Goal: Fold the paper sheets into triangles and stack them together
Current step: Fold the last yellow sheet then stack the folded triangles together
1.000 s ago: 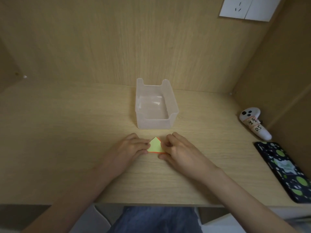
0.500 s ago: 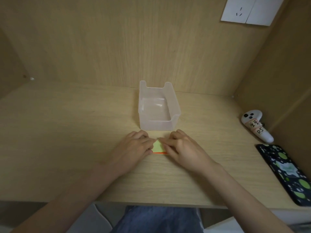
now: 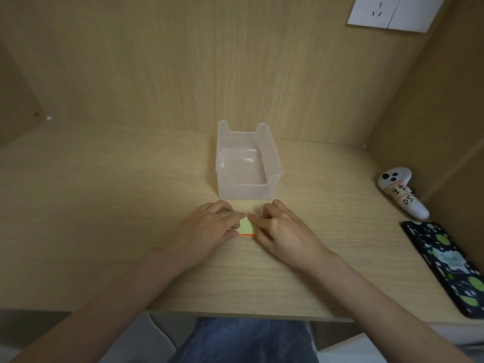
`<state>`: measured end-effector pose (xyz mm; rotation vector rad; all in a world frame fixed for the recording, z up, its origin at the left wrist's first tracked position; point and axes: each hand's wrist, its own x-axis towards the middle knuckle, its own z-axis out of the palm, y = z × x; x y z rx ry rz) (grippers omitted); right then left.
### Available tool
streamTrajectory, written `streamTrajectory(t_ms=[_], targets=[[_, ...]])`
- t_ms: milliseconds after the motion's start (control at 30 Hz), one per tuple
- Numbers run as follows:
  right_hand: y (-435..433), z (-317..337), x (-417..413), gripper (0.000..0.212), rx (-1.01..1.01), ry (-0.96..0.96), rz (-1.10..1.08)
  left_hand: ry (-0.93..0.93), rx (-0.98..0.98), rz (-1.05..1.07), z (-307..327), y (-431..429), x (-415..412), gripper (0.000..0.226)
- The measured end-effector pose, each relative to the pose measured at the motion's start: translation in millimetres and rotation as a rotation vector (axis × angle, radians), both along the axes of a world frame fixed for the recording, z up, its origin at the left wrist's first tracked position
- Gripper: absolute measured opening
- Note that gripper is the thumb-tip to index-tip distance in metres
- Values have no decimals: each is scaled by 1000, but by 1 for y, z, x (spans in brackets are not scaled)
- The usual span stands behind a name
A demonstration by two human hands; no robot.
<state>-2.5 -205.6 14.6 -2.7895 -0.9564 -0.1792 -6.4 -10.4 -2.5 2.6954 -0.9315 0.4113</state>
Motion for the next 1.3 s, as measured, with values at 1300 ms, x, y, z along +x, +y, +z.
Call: streamTrajectory(t_ms=[1300], targets=[[19, 13, -13, 17, 656, -107, -253, 533, -1196, 339, 14, -36, -27, 19]])
